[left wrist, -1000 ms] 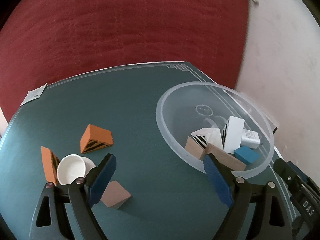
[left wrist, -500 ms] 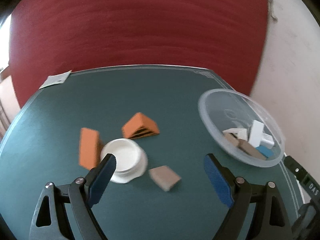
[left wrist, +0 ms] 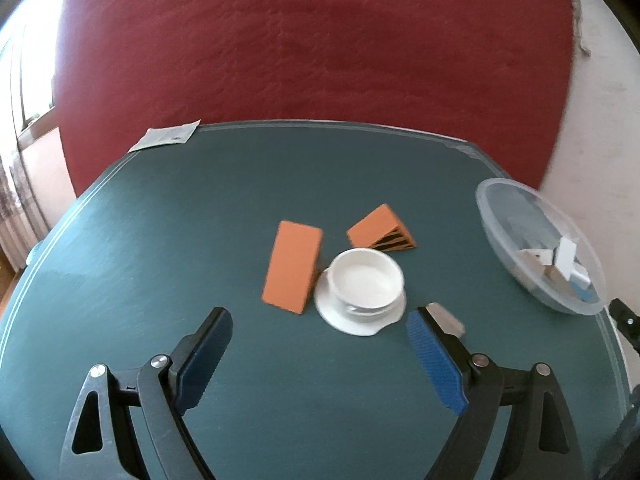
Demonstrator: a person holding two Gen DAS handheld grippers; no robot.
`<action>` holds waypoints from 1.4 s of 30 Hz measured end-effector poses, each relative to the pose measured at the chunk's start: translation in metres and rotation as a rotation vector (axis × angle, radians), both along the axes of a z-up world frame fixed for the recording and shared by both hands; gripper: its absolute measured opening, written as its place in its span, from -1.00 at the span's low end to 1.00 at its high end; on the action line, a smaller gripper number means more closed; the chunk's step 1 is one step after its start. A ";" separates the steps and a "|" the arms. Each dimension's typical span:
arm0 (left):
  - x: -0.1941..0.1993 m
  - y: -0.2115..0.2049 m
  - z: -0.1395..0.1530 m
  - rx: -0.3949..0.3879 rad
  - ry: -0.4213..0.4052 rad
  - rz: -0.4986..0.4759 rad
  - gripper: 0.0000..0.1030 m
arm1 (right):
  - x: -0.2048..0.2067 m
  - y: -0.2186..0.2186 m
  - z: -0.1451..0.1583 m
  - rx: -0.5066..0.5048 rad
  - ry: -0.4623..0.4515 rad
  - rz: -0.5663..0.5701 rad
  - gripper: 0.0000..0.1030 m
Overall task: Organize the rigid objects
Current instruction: 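Withdraw both grippers from the bowl back over the table, then move the right gripper to the beige wedge and grasp it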
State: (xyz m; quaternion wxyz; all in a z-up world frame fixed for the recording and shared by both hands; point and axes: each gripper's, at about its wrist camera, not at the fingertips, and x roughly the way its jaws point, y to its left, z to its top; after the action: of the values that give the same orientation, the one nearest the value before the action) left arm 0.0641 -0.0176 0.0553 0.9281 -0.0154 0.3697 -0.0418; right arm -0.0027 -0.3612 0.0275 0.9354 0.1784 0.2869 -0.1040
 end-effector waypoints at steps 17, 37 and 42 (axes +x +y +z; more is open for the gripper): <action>0.004 0.016 -0.007 0.032 0.023 0.001 0.78 | -0.004 0.030 0.003 -0.050 0.012 0.150 0.21; 0.000 0.043 -0.004 0.006 0.025 -0.002 0.78 | 0.044 0.157 -0.008 -0.072 0.177 0.510 0.21; -0.002 0.043 -0.006 -0.010 0.027 -0.023 0.78 | 0.062 0.175 -0.017 -0.090 0.207 0.528 0.22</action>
State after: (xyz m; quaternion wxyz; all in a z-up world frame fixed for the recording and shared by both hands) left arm 0.0625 0.0256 0.0492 0.9224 -0.0165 0.3821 -0.0543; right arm 0.0594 -0.1859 0.0101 0.9029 0.0441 0.4126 0.1126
